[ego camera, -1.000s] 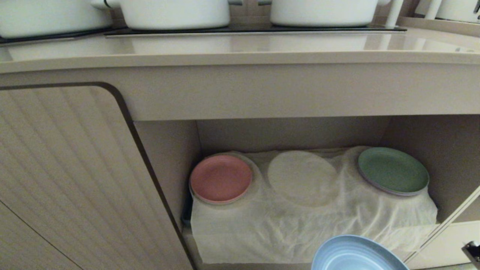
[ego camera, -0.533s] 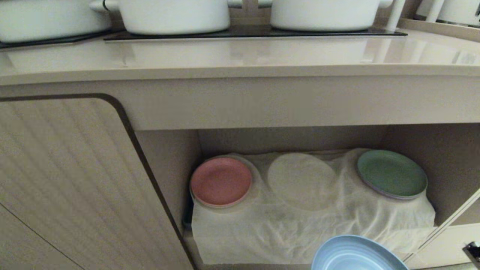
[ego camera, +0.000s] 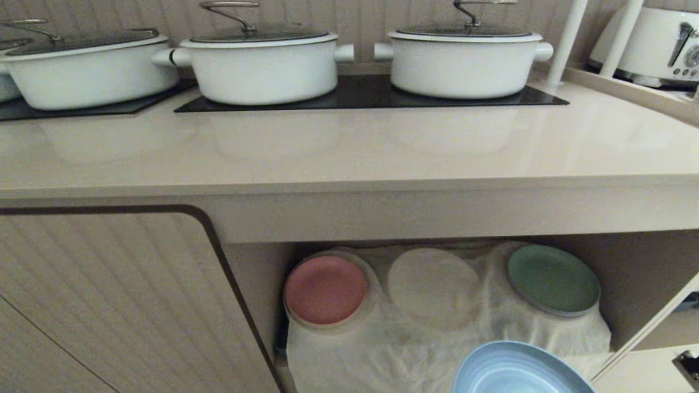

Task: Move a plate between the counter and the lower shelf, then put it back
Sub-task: Put the plate

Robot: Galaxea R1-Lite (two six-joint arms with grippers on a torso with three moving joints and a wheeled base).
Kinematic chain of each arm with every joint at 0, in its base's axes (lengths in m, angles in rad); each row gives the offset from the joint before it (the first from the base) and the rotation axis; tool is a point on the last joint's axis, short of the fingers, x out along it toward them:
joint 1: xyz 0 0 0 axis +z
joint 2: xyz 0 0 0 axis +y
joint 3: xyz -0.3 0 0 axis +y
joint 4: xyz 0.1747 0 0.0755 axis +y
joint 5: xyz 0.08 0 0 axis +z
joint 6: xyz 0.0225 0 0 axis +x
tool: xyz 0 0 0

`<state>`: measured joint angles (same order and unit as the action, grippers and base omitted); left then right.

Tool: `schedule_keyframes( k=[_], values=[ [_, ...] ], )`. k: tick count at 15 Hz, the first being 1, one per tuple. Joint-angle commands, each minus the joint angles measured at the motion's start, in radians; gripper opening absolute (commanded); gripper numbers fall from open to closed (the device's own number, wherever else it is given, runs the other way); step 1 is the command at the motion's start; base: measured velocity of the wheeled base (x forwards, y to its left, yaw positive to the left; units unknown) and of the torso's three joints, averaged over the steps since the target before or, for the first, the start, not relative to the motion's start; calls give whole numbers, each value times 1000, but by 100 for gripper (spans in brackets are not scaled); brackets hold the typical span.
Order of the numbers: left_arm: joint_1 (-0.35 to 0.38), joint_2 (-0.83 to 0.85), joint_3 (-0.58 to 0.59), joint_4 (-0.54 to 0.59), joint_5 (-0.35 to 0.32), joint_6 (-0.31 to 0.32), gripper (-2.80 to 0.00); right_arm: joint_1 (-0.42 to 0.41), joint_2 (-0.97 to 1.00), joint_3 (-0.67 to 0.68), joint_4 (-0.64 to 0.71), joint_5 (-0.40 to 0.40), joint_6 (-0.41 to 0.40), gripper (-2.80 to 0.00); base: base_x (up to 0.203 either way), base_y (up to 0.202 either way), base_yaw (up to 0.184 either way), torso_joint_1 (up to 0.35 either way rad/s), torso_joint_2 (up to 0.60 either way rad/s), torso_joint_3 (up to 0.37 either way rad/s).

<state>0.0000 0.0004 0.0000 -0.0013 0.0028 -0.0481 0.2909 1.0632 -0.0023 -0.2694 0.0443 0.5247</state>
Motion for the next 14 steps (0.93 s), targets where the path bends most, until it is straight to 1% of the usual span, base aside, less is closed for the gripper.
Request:
schedule_keyframes(
  k=[1, 7, 14],
  values=[
    [0, 0, 0, 0, 0, -1, -280, 1, 0, -2, -2, 1, 3, -280, 0, 0, 0, 194, -479, -292],
    [0, 0, 0, 0, 0, -1, -280, 2, -2, 1, -2, 0, 1, -280, 0, 0, 0, 202, -490, -281],
    [0, 0, 0, 0, 0, -1, -280, 4, -2, 1, -2, 0, 3, -280, 0, 0, 0, 237, -519, -288]
  ],
)
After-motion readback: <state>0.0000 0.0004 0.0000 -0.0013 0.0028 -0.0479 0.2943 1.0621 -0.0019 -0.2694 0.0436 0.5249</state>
